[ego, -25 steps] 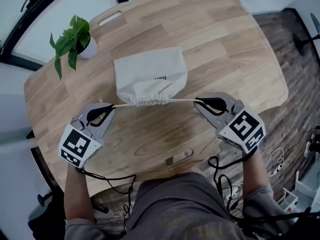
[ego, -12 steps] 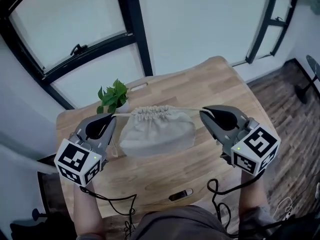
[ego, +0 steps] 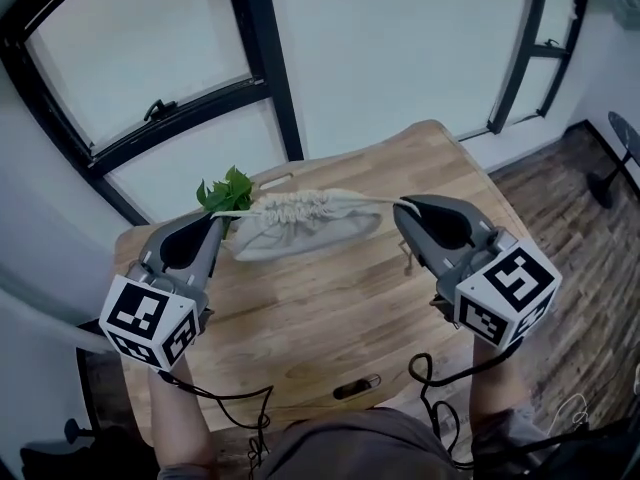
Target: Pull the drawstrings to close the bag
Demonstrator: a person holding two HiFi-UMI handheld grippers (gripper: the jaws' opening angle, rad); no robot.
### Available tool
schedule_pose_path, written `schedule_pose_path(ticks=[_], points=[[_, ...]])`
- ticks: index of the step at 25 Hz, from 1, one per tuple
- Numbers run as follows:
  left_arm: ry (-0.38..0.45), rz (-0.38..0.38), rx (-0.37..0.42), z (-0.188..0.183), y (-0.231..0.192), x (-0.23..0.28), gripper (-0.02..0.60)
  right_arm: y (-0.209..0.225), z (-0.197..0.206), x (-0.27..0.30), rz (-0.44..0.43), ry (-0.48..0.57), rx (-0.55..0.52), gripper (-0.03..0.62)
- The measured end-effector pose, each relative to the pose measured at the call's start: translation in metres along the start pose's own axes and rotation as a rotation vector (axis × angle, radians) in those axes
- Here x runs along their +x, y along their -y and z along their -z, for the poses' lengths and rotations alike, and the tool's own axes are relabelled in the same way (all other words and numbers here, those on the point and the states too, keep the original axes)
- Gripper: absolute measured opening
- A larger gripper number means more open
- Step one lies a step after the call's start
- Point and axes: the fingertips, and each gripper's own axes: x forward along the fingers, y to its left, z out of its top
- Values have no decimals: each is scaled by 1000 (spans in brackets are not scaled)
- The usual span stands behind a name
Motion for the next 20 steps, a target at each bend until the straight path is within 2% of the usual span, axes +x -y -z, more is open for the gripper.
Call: schedule_pose_path(ticks=[10,20], points=[[15,-38,18,-14,7,-4,6,0,-1,-6,21,31,16,38],[14,-39,30,-17,8,-9,6,-2,-6,-8,37,32,5,37]])
